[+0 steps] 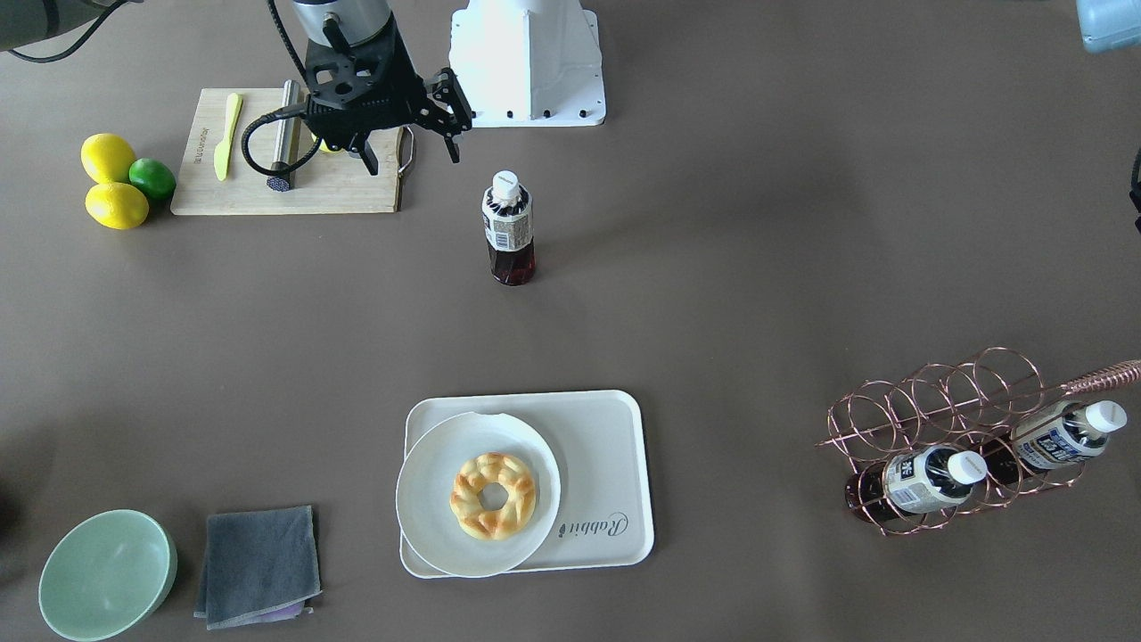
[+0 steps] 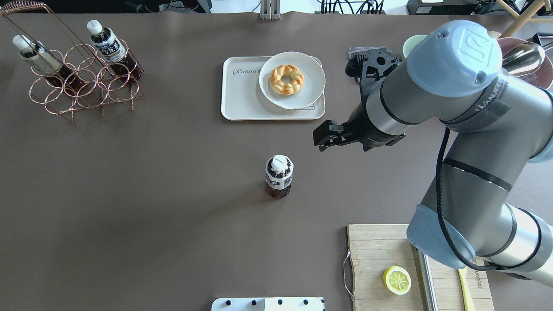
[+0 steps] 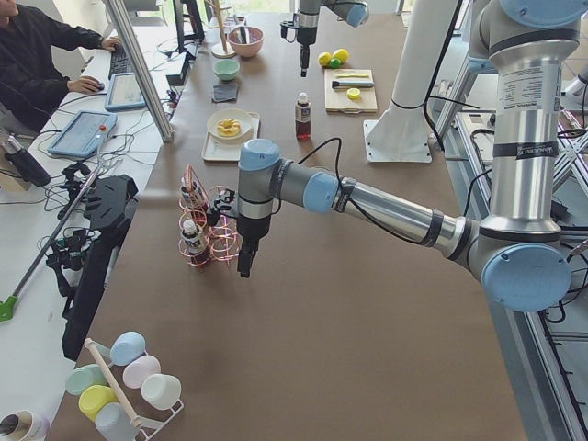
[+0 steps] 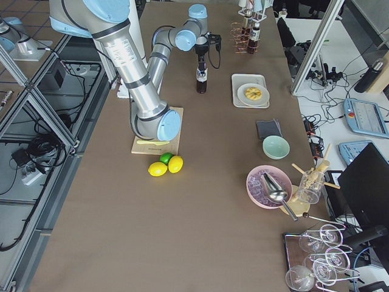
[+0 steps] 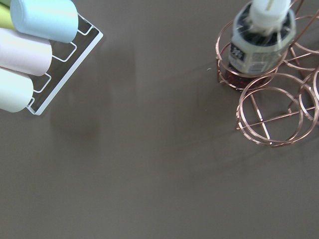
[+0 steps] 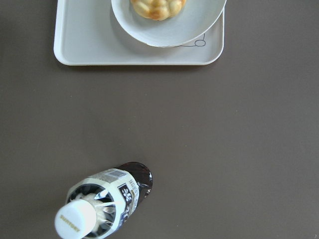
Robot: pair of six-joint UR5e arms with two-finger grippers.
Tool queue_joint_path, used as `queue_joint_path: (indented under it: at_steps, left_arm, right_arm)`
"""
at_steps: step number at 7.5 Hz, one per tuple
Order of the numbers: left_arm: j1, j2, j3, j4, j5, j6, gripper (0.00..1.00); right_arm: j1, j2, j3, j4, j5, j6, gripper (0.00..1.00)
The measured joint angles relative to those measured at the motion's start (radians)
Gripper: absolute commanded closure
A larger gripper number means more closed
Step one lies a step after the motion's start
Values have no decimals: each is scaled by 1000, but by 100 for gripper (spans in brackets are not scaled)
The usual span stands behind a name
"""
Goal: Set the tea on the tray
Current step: 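Reach the right gripper to the standing bottle and grasp its cap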
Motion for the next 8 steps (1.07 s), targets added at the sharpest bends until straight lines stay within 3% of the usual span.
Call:
queue_joint_path:
  at_steps: [3,8]
  left_arm:
    - [-103,11,77,-3,-72,163,2]
    - [-123,10,111,-13,-95,183,2]
  right_arm:
    - [-92,143,-84,-67,-91,78,3]
    - [-127,194,-185,-56,-141,83,11]
